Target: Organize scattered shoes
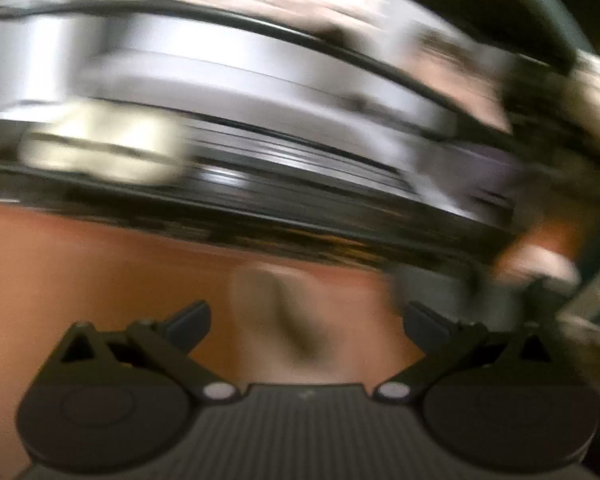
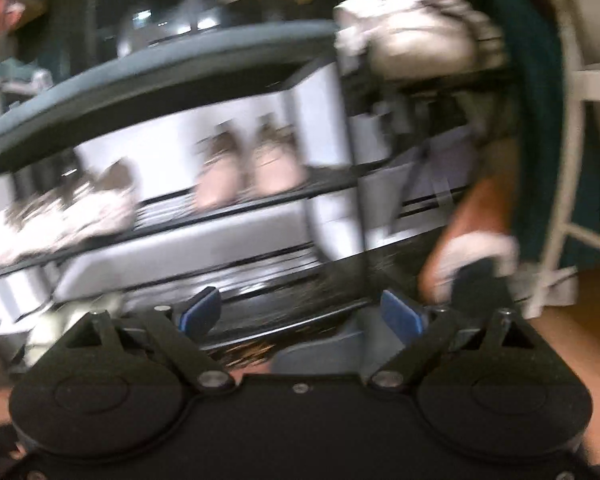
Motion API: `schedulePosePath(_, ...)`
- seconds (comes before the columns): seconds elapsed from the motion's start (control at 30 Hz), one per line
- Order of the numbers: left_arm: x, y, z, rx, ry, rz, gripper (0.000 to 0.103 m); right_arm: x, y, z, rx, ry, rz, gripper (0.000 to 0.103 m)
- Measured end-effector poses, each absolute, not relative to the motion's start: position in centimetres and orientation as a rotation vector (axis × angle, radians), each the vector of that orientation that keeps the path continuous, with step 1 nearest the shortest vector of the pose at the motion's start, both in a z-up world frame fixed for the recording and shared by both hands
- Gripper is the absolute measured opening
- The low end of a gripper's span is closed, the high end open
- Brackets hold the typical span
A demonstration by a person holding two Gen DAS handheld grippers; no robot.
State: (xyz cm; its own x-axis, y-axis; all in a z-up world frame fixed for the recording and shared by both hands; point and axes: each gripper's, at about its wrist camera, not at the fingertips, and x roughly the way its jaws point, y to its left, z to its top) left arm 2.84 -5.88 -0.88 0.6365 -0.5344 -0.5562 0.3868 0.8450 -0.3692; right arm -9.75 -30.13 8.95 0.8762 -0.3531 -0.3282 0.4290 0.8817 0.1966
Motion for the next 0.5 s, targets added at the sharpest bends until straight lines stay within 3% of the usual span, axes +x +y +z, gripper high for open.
schedulePosePath(0.13, 1.3, -14.8, -2.1, -0.093, 0.724, -0.681, 0.102, -12.0, -33.7, 9.7, 0.314, 0.290, -0.484, 0.092)
schedulePosePath(0.23, 0.9, -19.2, -3.8, -0.108, 0.850, -0.859, 0.102, -12.6, -34.7, 9.7, 0.295, 0.279, -0.486, 0.094)
schedulePosePath(0.3, 0.4, -21.5, -4.7, -0.065, 0.905, -0.910, 0.102, -12.9, -35.7, 9.5, 0.287, 0.265, -0.486, 0.094)
schedulePosePath(0.43, -0.9, -23.8, -5.2, 0.044, 0.844, -0.915, 0.102, -13.3, -36.6, 9.3, 0.323, 0.266, -0.474, 0.095)
schedulePosePath(0.5, 0.0, -24.4, -5.7, -0.021, 0.915, -0.966, 0.099, -12.9, -37.1, 8.5, 0.336, 0.286, -0.467, 0.095)
